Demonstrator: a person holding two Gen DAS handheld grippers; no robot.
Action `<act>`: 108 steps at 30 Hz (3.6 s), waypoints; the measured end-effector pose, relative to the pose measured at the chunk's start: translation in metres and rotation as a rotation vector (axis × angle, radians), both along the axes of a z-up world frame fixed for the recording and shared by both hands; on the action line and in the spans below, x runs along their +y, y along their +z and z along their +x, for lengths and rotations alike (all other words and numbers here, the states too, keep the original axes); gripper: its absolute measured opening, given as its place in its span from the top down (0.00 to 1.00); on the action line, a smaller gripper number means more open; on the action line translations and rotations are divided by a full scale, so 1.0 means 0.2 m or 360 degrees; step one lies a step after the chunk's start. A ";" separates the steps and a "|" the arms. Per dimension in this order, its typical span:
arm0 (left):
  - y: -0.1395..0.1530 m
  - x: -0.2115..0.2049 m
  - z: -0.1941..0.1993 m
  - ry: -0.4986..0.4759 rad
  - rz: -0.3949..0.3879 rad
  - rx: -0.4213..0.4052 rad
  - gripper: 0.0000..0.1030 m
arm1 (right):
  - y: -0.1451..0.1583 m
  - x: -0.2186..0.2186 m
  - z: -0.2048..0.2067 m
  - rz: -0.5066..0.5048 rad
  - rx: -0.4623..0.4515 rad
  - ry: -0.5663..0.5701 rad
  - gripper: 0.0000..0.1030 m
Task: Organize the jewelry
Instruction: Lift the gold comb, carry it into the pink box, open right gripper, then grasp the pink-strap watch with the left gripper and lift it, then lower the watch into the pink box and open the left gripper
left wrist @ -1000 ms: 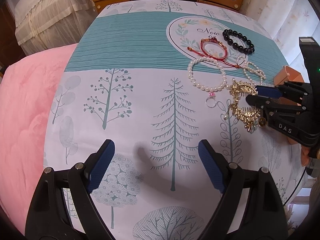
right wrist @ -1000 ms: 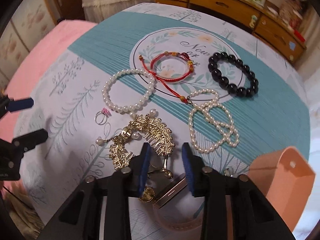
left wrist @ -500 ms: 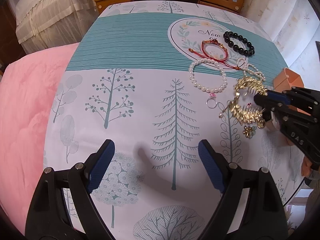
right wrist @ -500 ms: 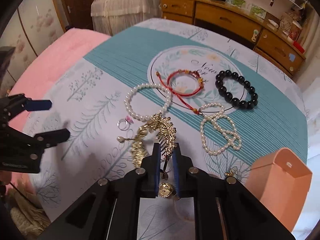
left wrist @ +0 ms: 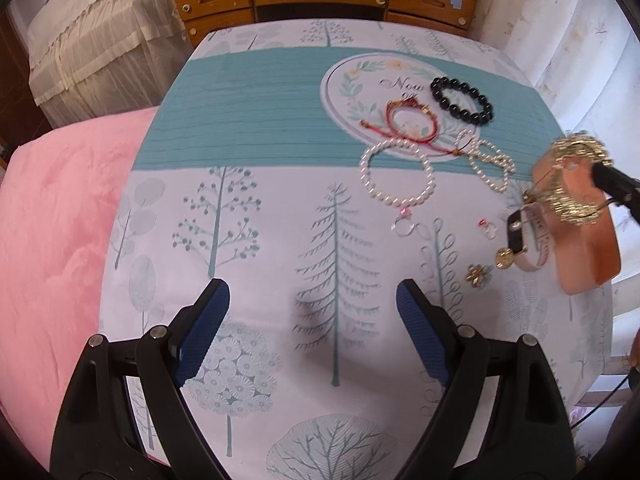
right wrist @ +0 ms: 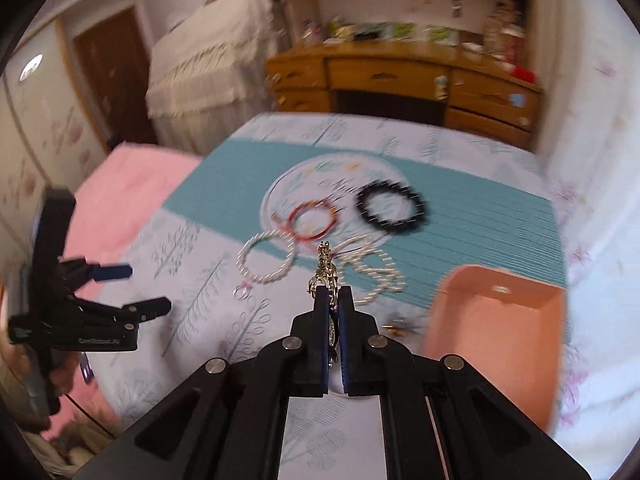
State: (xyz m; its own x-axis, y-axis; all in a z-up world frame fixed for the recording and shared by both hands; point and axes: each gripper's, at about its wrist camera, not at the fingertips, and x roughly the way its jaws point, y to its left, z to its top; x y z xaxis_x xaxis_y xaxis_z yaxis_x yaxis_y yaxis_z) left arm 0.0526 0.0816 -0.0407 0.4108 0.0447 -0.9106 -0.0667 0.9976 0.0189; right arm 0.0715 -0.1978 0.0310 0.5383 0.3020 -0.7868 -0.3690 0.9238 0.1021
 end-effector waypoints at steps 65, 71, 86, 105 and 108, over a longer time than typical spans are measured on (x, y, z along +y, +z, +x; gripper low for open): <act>-0.19 -1.07 0.48 -0.1033 0.0074 0.0294 0.97 | -0.31 -0.78 -0.25 0.0329 0.0178 -0.0720 0.47; 0.00 -1.03 0.43 -0.0943 -0.0015 0.0202 0.99 | -0.29 -0.77 -0.26 0.0326 0.0149 -0.0708 0.47; 0.16 -1.42 0.60 -0.0874 -0.0236 0.0125 0.98 | -0.31 -0.79 -0.35 0.0336 0.0140 -0.0732 0.47; -0.08 -1.54 0.65 -0.0879 -0.0234 0.0302 0.96 | -0.31 -0.75 -0.37 0.0332 0.0129 -0.0727 0.47; -0.07 -1.52 0.61 -0.0875 -0.0257 0.0305 0.96 | -0.30 -0.74 -0.38 0.0335 0.0127 -0.0727 0.47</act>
